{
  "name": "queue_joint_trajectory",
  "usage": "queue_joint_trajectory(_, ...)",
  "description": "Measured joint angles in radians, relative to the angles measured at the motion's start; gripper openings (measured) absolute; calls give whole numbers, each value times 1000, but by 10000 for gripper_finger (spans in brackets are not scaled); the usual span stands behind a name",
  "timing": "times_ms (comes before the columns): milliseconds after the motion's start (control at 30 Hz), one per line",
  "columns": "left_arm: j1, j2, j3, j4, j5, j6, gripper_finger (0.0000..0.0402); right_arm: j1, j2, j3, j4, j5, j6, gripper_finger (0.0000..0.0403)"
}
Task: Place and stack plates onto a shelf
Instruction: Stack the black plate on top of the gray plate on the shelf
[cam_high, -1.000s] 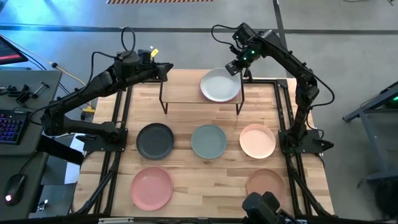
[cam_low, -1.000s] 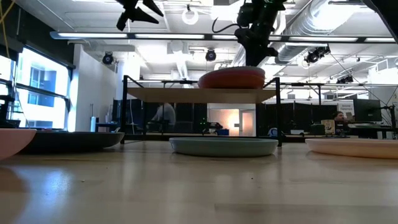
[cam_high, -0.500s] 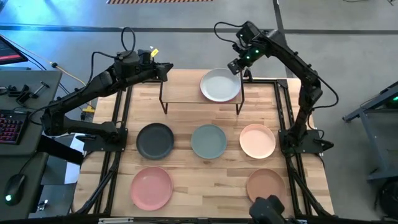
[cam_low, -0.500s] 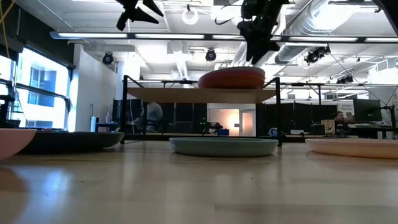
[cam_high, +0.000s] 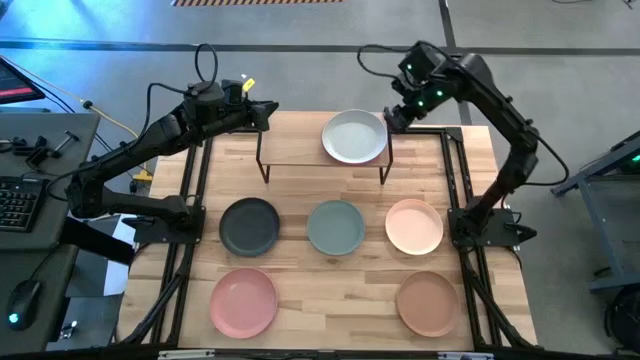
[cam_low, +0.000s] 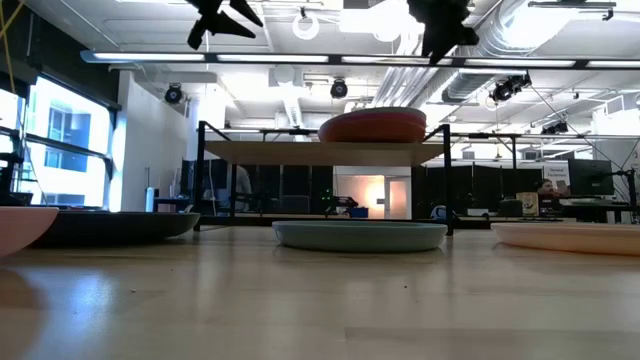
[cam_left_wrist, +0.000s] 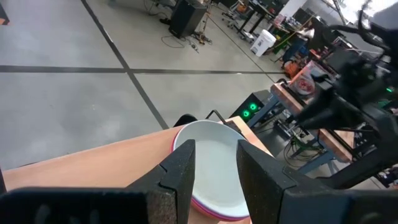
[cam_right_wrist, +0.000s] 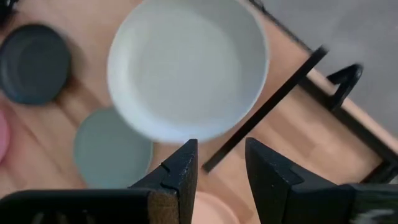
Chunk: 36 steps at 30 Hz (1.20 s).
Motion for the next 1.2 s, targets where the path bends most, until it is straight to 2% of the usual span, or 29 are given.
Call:
queue_joint_trajectory(267, 0, 0, 0, 9, 0, 0, 107, 175, -83, -47, -14, -6, 81, 113)
queue_joint_trajectory(533, -6, 0, 0, -1, 2, -16, 107, 435, -140, -135, -14, 28, 195, 113)
queue_joint_trajectory(667, -29, 0, 0, -31, 56, -6, 107, 569, -149, -207, -12, 30, 248, 113)
queue_joint_trajectory(867, -89, 0, 0, -159, 250, 52, 107, 748, -150, -363, 38, 96, 299, 113)
queue_joint_trajectory(1000, -155, 0, 0, -307, 260, 47, 107, 823, -149, -468, 129, 104, 339, 113)
queue_joint_trajectory(1200, -255, 0, -6, -552, 245, -5, 107, 871, -148, -595, 246, 104, 404, 113)
